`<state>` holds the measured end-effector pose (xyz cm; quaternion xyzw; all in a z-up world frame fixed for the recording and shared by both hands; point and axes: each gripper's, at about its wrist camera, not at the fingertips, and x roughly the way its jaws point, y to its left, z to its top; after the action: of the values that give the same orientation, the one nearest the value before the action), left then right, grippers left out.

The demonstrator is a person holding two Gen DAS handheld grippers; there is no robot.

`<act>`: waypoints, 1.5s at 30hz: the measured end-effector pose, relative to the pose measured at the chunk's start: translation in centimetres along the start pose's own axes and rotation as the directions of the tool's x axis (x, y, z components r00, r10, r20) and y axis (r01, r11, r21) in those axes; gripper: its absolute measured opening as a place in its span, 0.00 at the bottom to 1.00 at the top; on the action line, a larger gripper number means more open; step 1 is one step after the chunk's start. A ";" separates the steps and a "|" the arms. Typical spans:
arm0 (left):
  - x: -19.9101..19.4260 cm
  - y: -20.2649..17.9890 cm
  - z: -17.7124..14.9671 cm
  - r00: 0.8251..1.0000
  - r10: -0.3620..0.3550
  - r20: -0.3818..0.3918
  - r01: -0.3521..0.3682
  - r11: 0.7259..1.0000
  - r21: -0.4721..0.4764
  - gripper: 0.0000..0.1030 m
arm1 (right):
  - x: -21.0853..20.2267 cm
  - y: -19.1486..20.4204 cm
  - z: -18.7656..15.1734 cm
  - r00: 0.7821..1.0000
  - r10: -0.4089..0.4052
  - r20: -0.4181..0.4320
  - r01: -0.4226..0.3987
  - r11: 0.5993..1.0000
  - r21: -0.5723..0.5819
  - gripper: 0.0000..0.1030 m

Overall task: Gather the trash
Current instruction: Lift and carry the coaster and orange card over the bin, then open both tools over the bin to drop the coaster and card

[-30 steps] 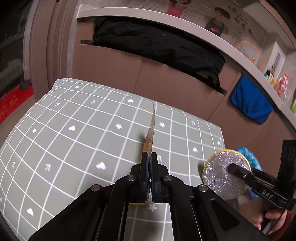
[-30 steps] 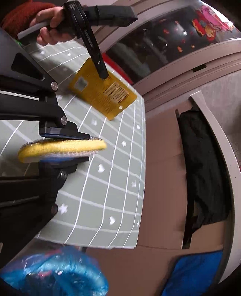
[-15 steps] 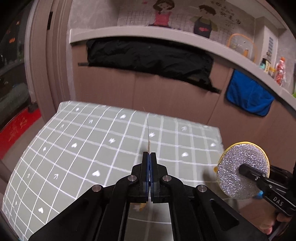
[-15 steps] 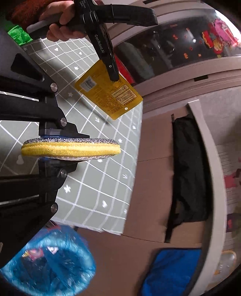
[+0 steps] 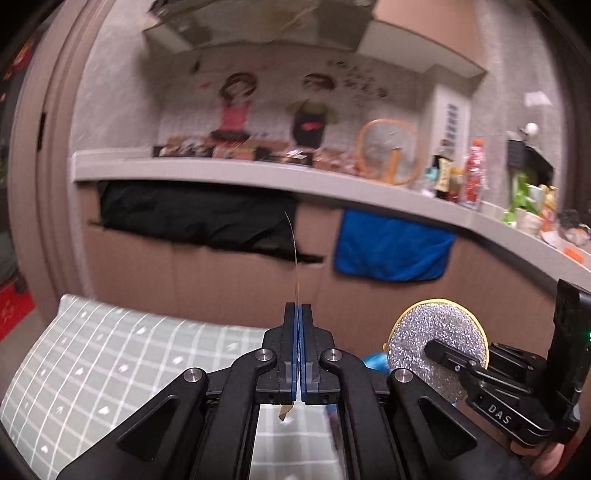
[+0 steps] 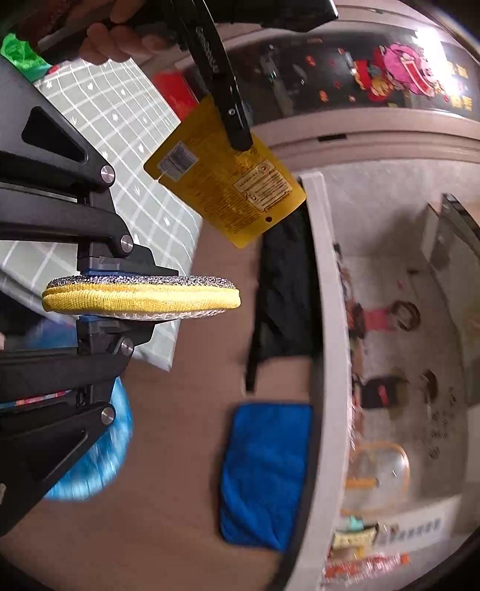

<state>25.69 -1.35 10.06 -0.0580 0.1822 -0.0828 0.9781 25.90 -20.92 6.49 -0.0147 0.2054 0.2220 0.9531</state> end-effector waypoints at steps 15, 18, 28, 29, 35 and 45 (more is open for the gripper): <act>7.5 -9.5 -2.9 0.980 -0.141 -0.142 0.141 0.990 -0.008 0.00 | -3.3 -11.5 -2.3 0.986 -0.165 0.018 0.161 0.976 0.143 0.12; 9.3 -10.0 -4.3 0.975 -0.136 -0.174 0.137 0.991 -0.011 0.00 | -2.3 -12.9 -3.3 0.985 -0.171 -0.010 0.171 0.971 0.167 0.12; 14.7 -11.3 -7.9 0.942 -0.175 -0.286 0.161 0.984 -0.071 0.00 | 1.2 -16.1 -6.3 0.980 -0.171 -0.100 0.189 0.959 0.213 0.12; 15.0 -11.3 -8.1 0.940 -0.179 -0.291 0.164 0.983 -0.077 0.00 | 1.4 -16.4 -6.6 0.979 -0.172 -0.109 0.192 0.957 0.217 0.12; 17.5 -11.1 -10.3 0.914 -0.192 -0.358 0.154 0.979 -0.133 0.00 | 3.1 -17.9 -8.4 0.973 -0.161 -0.167 0.200 0.947 0.251 0.12; 19.7 -11.0 -12.1 0.896 -0.170 -0.410 0.132 0.984 -0.121 0.02 | 5.5 -18.8 -10.5 0.950 -0.192 -0.247 0.256 0.931 0.261 0.14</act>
<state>37.83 -16.76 -6.36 -0.0969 0.3860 -0.1607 0.9032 34.44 -36.86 -6.47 0.0774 0.3357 0.0759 0.9357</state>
